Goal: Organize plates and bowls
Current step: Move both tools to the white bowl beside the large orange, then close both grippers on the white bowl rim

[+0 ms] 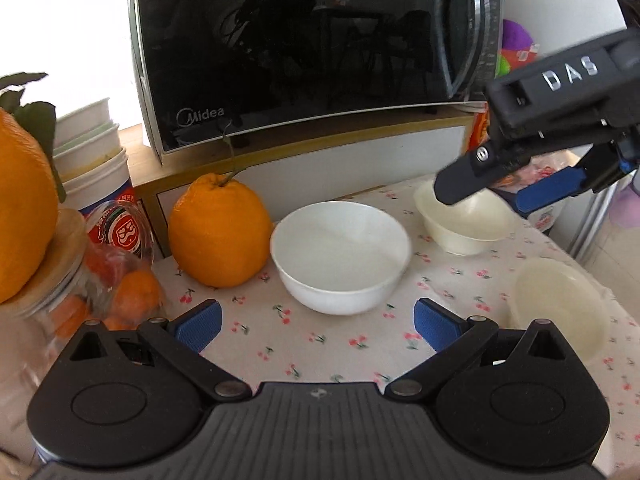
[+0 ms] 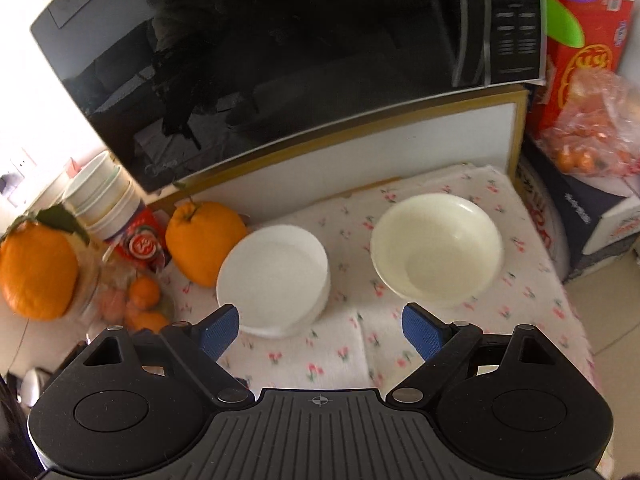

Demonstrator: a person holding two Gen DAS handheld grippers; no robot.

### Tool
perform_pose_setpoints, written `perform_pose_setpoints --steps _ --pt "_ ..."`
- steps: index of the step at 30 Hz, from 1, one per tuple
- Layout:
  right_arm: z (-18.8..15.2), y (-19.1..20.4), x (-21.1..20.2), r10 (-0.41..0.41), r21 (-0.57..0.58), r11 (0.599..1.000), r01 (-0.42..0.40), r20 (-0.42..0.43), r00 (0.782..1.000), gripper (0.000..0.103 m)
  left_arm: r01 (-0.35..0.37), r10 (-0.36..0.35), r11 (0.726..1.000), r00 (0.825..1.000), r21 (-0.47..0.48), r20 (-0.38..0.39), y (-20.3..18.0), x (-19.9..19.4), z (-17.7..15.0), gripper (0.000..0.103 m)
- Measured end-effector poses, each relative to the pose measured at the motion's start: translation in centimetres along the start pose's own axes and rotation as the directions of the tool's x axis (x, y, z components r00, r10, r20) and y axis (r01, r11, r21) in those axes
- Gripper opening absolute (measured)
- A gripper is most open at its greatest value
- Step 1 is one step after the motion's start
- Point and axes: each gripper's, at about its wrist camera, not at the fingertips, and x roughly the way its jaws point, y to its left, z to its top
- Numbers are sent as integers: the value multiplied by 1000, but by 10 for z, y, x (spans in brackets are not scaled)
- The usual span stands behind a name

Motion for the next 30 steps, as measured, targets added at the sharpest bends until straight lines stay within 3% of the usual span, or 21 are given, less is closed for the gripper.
perform_pose_setpoints --steps 5,12,19,22,30 --pt "17 2 33 72 -33 997 -73 -23 997 91 36 -36 999 999 8 3 8 18 3 102" --pt "27 -3 70 88 -35 995 -88 -13 996 90 54 -54 998 999 42 -2 7 38 -2 102" --pt "29 -7 88 106 -36 994 -105 15 994 88 99 -99 995 995 0 9 11 50 -5 96" --pt "28 -6 98 101 -41 994 -100 9 995 80 114 -114 993 993 -12 14 12 50 -6 95" --pt "21 -8 107 88 -46 995 -88 -16 996 42 143 -143 990 990 -13 15 7 48 -8 84"
